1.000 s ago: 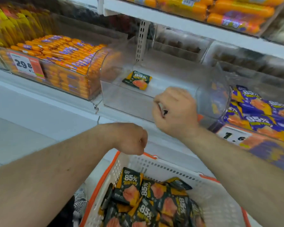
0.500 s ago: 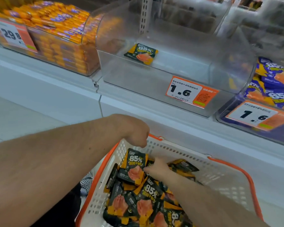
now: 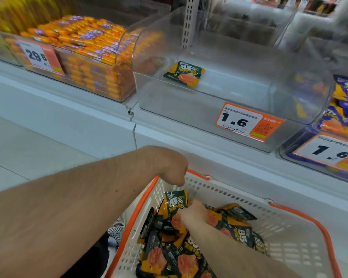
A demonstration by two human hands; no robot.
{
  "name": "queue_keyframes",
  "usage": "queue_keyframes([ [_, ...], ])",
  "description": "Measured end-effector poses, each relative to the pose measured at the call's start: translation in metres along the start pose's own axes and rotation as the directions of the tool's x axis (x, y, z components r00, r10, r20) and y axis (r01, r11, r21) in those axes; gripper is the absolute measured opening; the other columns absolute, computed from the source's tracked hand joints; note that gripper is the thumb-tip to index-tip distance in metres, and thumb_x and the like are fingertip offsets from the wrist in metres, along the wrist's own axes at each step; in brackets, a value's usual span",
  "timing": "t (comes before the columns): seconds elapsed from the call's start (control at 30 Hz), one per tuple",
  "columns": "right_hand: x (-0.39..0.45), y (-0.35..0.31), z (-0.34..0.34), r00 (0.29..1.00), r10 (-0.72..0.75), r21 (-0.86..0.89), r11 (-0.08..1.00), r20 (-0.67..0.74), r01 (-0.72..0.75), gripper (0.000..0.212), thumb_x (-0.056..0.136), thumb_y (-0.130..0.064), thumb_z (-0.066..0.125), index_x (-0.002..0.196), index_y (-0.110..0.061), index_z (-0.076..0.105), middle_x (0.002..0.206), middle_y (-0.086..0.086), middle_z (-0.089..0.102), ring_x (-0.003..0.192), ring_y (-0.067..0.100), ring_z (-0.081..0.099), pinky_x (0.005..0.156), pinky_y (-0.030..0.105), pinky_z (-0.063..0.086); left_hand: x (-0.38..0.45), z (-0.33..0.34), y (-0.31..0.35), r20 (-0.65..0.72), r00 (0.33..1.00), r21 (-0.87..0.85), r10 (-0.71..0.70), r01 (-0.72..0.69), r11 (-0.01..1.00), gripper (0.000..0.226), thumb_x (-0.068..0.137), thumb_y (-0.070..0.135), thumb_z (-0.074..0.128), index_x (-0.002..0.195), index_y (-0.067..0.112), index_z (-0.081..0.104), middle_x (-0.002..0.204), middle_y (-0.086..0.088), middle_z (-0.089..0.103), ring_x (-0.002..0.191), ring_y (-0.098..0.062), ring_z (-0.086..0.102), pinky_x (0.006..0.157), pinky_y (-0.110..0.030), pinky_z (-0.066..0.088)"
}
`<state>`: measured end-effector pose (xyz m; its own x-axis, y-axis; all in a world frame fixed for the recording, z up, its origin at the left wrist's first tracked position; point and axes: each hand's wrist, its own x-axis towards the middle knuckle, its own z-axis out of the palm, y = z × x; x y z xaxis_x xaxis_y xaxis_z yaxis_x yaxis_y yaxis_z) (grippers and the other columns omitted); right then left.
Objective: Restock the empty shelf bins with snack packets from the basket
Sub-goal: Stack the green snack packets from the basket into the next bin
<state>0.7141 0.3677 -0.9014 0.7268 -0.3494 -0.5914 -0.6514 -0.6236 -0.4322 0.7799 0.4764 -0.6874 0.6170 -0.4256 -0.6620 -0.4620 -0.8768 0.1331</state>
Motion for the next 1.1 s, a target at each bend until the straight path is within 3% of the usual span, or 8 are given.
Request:
queue_keyframes([
  [0.13,-0.028,-0.009,-0.054,0.959,-0.284,0.071,0.957,0.003,0.283,0.014,0.094,-0.016,0.050,0.083,-0.021,0.043,0.076,-0.002,0.049,0.067,0.013,0.047,0.060,0.028,0.038,-0.008,-0.016,-0.008,-0.099,0.994,-0.020,-0.046,0.045,0.999,0.043,0.093,0.031,0.057,0.130,0.009,0.056,0.132,-0.009,0.057,0.115,-0.025,0.056,0.092,-0.035,0.046],
  [0.4,-0.100,-0.062,-0.175,0.662,-0.712,0.124,0.653,-0.233,0.747,0.024,0.092,-0.010,0.059,0.081,-0.028,0.049,0.069,-0.010,0.060,0.068,0.011,0.056,0.064,0.028,0.043,-0.054,-0.055,-0.038,-0.291,0.954,-0.408,-0.066,-0.061,0.911,0.045,0.075,0.043,0.075,0.114,0.028,0.060,0.119,0.004,0.061,0.105,-0.019,0.060,0.089,-0.038,0.054],
  [0.53,-0.118,-0.100,-0.215,0.557,-0.739,0.179,0.533,-0.379,0.827,0.032,0.092,-0.001,0.057,0.085,-0.030,0.046,0.059,-0.016,0.060,0.055,0.004,0.051,0.058,0.026,0.039,-0.068,-0.064,-0.043,-0.418,0.907,-0.780,-0.057,-0.327,0.533,0.021,0.085,0.023,0.074,0.103,0.016,0.066,0.096,-0.005,0.073,0.082,-0.018,0.065,0.065,-0.028,0.054],
  [0.7,-0.131,-0.138,-0.247,0.497,-0.741,0.197,0.460,-0.451,0.865,0.040,0.086,0.000,0.066,0.090,-0.038,0.054,0.063,-0.014,0.061,0.054,0.008,0.053,0.052,0.025,0.043,-0.068,-0.077,-0.033,-0.592,0.743,-0.796,-0.312,-0.600,0.081,0.015,0.087,0.006,0.070,0.100,0.011,0.064,0.075,-0.002,0.073,0.059,-0.012,0.067,0.047,-0.022,0.050],
  [0.8,-0.122,-0.160,-0.265,0.533,-0.649,0.190,0.524,-0.543,0.831,0.026,0.086,0.001,0.067,0.085,-0.025,0.066,0.074,-0.015,0.059,0.066,0.006,0.053,0.062,0.017,0.046,-0.053,-0.076,-0.039,-0.705,0.498,-0.709,-0.504,-0.520,0.477,0.012,0.089,0.029,0.068,0.093,0.018,0.064,0.083,0.006,0.071,0.078,-0.016,0.067,0.067,-0.030,0.053],
  [0.9,-0.093,-0.183,-0.283,0.696,-0.452,0.347,0.635,-0.557,0.690,0.013,0.085,-0.001,0.069,0.087,-0.013,0.068,0.077,-0.001,0.062,0.066,0.015,0.056,0.071,0.040,0.055,-0.036,-0.072,-0.047,-0.930,0.137,-0.348,-0.340,-0.040,0.937,0.019,0.083,0.035,0.059,0.088,0.021,0.070,0.090,0.001,0.070,0.090,-0.030,0.062,0.076,-0.039,0.046],
  [1.03,-0.040,-0.213,-0.298,0.890,-0.318,0.416,0.797,-0.325,0.437,0.017,0.095,-0.005,0.054,0.079,-0.007,0.059,0.089,0.015,0.070,0.059,0.021,0.061,0.054,0.031,0.052,-0.021,-0.074,-0.048,-0.954,0.139,-0.246,-0.267,0.153,0.957,0.031,0.072,0.036,0.046,0.070,0.020,0.072,0.076,-0.001,0.068,0.084,-0.032,0.059,0.074,-0.040,0.040],
  [1.1,-0.011,-0.221,-0.300,0.888,-0.386,0.068,0.908,-0.251,0.414,0.012,0.097,-0.009,0.053,0.097,-0.003,0.063,0.103,0.013,0.068,0.071,0.026,0.064,0.052,0.029,0.053,-0.018,-0.075,-0.045,-0.943,0.180,-0.254,-0.280,0.154,0.955,0.046,0.076,0.038,0.029,0.068,0.018,0.070,0.075,-0.001,0.068,0.086,-0.030,0.057,0.080,-0.040,0.029],
])
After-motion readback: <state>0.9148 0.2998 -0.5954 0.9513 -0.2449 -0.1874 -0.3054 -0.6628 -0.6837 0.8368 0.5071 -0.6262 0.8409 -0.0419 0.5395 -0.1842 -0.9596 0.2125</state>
